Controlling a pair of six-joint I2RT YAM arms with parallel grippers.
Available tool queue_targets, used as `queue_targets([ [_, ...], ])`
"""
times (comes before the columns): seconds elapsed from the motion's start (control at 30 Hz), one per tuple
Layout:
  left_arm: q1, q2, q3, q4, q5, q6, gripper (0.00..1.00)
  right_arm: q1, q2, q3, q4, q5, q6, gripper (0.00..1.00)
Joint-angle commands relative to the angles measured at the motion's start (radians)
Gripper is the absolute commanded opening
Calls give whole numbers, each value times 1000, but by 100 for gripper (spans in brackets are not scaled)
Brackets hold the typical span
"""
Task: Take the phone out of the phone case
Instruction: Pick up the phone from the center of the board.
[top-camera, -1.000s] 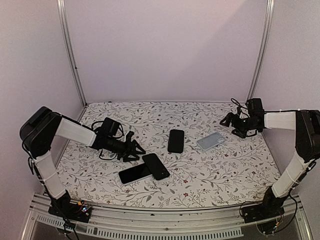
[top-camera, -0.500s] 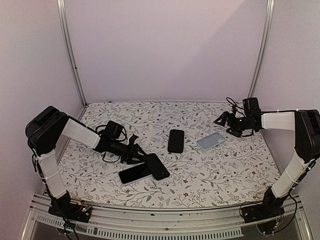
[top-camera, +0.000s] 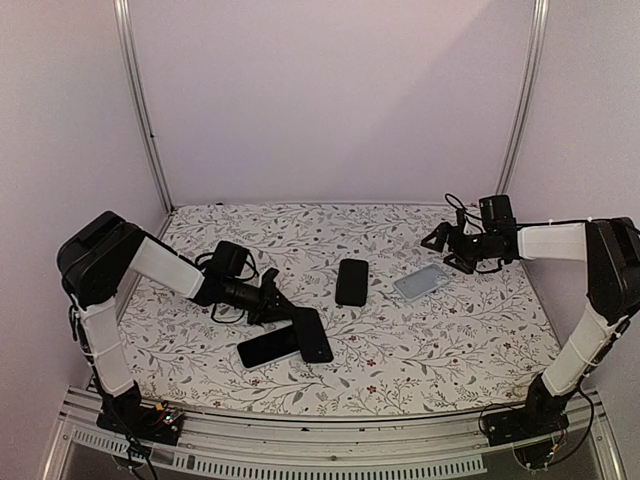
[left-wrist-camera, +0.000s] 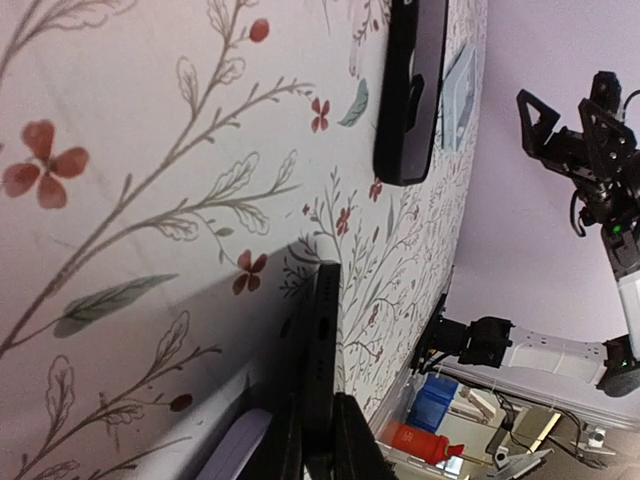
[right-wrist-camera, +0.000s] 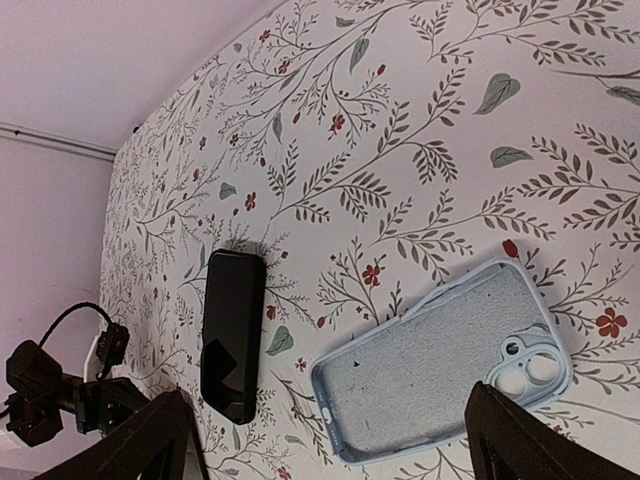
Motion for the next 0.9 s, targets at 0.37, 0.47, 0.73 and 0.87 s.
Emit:
queue_targets([
  [0.37, 143, -148, 74, 16, -53, 21, 0, 48, 29, 46, 27, -4, 8, 99],
  [0.47, 215, -156, 84, 24, -65, 29, 0, 67, 46, 65, 28, -5, 7, 99],
  [0.73, 430, -119, 148, 32, -75, 31, 0, 149, 106, 123, 38, -23, 5, 99],
  [0.87, 514, -60, 196, 15, -69, 43, 0, 193, 135, 144, 33, -26, -15, 99],
])
